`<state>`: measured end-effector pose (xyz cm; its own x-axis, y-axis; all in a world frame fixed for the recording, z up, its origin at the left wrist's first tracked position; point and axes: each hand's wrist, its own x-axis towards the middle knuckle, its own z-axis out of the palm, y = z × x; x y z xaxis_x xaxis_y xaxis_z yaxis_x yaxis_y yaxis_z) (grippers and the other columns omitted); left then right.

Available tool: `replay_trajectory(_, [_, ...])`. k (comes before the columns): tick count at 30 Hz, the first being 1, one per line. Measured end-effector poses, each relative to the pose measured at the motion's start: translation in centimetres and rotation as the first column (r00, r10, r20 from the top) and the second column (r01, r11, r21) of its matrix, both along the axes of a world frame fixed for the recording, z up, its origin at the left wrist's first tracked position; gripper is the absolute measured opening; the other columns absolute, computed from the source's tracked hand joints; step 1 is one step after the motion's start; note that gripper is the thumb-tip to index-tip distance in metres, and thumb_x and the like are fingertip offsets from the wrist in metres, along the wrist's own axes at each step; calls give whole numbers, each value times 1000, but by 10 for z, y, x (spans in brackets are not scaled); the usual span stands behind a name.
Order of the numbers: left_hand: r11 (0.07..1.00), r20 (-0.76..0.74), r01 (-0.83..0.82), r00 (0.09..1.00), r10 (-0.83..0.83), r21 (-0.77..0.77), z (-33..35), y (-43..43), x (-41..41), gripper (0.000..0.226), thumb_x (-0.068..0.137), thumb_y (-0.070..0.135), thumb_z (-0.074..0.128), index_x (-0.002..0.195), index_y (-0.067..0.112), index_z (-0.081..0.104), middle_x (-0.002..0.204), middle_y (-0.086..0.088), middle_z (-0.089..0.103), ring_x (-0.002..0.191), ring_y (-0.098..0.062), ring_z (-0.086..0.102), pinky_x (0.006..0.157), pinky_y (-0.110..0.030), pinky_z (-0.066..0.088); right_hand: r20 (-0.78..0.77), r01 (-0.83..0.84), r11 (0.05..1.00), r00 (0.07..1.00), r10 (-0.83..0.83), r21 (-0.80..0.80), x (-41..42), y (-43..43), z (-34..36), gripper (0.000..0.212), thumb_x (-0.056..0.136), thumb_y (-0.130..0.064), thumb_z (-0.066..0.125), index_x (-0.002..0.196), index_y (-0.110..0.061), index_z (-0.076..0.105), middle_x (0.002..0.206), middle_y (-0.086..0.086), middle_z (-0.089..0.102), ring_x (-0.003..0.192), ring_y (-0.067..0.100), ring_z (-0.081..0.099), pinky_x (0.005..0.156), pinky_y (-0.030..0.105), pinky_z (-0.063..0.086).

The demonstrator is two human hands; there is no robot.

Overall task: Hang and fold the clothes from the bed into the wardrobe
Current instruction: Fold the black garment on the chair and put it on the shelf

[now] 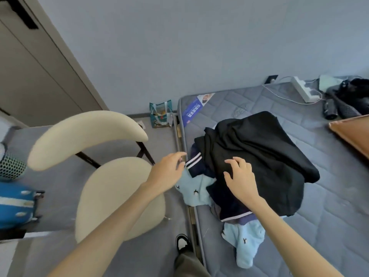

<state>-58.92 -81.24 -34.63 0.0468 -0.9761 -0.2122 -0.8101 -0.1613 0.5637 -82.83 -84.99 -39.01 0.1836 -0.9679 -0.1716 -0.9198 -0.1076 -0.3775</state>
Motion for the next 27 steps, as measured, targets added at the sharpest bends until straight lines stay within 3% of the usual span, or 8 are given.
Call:
replay_trajectory(8, [983,-59,135,990,-128,124,-62,-57,-61,41,101,24,42,142,22,42,142,0,47,125,-18,48,95,-26,38,-280,184,957,953,-117,224,-71,-63,-66,77,86,-36,70,147,-19,26,149,7,26,127,34,36,99,50,40])
replay_trajectory(12, [976,-78,155,987,-144,155,-80,-67,-75,41,100,25,42,141,23,43,140,1,49,123,-17,49,98,-33,43,-360,64,997,932,-42,49,-82,-74,-88,32,96,-34,55,119,-12,50,122,5,48,108,25,47,85,36,45])
replay_trajectory(15, [972,-77,163,985,-151,171,-88,-68,-79,41,100,25,43,141,23,42,144,1,45,129,-18,45,104,-40,40,-262,19,998,965,-2,61,-89,-74,-91,21,100,-30,48,105,-11,55,108,4,54,101,24,50,83,35,43])
replay_trajectory(17, [975,-85,161,985,-149,154,-90,-69,-80,42,100,24,43,142,22,41,147,0,41,134,-18,40,107,-37,37,-54,30,999,998,-29,29,-89,-68,-84,18,98,-26,53,93,-9,57,95,5,57,92,25,52,79,35,43])
replay_trajectory(20, [987,-137,116,985,-100,111,-88,-75,-79,45,101,22,43,145,21,37,151,-2,37,139,-19,34,111,-35,32,201,-87,996,976,88,-15,-74,-52,-61,19,93,-25,62,80,-13,56,79,-2,56,77,18,51,73,31,42])
replay_trajectory(22, [990,-174,82,983,-62,113,-86,-79,-77,47,100,20,44,146,19,35,150,-3,37,138,-19,37,111,-32,31,334,-163,984,934,131,72,-59,-39,-50,18,90,-27,66,78,-21,55,78,-7,57,72,11,53,72,26,45])
replay_trajectory(25, [986,-192,54,981,-23,158,-86,-83,-76,48,100,17,44,147,18,34,148,-6,38,134,-20,40,106,-28,31,336,-233,941,931,142,247,-50,-36,-50,11,89,-27,68,81,-22,62,85,-9,64,76,8,60,76,31,52])
replay_trajectory(27, [982,-190,57,981,-22,183,-88,-83,-75,48,100,18,43,147,18,33,149,-6,38,133,-20,41,104,-28,31,257,-194,956,957,135,222,-54,-44,-51,6,89,-27,65,89,-21,68,92,-11,65,84,7,58,80,32,51])
